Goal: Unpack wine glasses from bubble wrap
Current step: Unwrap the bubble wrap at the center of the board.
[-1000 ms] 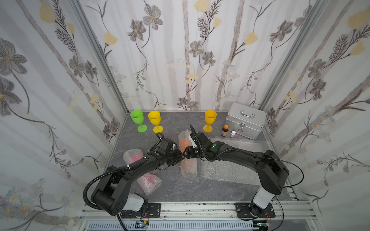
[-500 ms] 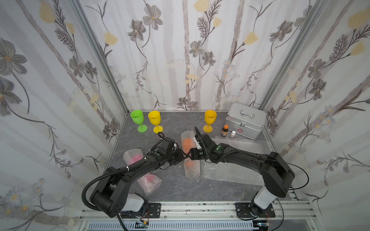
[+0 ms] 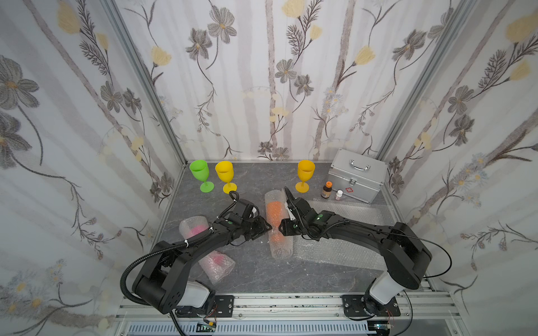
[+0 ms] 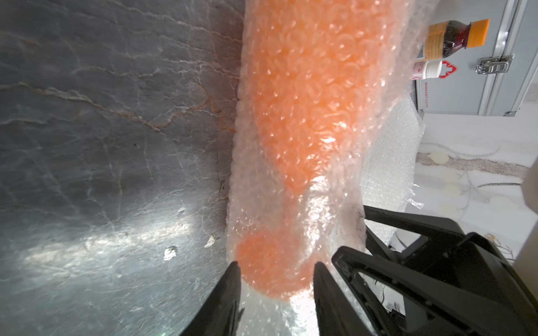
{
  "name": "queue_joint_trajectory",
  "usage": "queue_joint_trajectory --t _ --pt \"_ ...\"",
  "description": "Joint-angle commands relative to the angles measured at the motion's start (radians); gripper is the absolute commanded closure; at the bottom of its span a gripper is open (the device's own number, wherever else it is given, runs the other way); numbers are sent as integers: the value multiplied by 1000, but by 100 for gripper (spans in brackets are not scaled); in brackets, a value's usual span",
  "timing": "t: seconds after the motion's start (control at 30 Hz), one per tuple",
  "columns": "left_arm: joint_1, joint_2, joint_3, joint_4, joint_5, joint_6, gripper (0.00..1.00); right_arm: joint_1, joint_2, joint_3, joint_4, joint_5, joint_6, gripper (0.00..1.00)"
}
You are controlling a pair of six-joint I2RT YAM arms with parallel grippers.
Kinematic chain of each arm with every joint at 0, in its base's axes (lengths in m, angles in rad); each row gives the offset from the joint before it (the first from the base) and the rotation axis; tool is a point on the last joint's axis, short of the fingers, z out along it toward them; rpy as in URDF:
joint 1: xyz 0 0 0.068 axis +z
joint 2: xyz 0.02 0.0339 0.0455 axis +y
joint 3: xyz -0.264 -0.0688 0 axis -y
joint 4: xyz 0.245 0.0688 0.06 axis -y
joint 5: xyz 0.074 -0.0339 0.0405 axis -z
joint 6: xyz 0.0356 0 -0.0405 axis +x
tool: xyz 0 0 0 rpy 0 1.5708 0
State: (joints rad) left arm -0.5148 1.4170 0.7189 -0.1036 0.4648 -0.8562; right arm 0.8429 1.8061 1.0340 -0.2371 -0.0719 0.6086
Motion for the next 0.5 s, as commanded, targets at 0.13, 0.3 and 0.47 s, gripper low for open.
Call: queue_joint_trajectory --t 0.13,0.3,0.47 --pt "-18 46 39 58 21 -1 54 -2 -30 -30 -6 47 2 54" --pt "-31 80 58 79 32 6 47 -5 -45 -38 -14 61 0 64" --pt "-44 125 81 62 21 28 48 -5 -51 -43 -13 60 0 69"
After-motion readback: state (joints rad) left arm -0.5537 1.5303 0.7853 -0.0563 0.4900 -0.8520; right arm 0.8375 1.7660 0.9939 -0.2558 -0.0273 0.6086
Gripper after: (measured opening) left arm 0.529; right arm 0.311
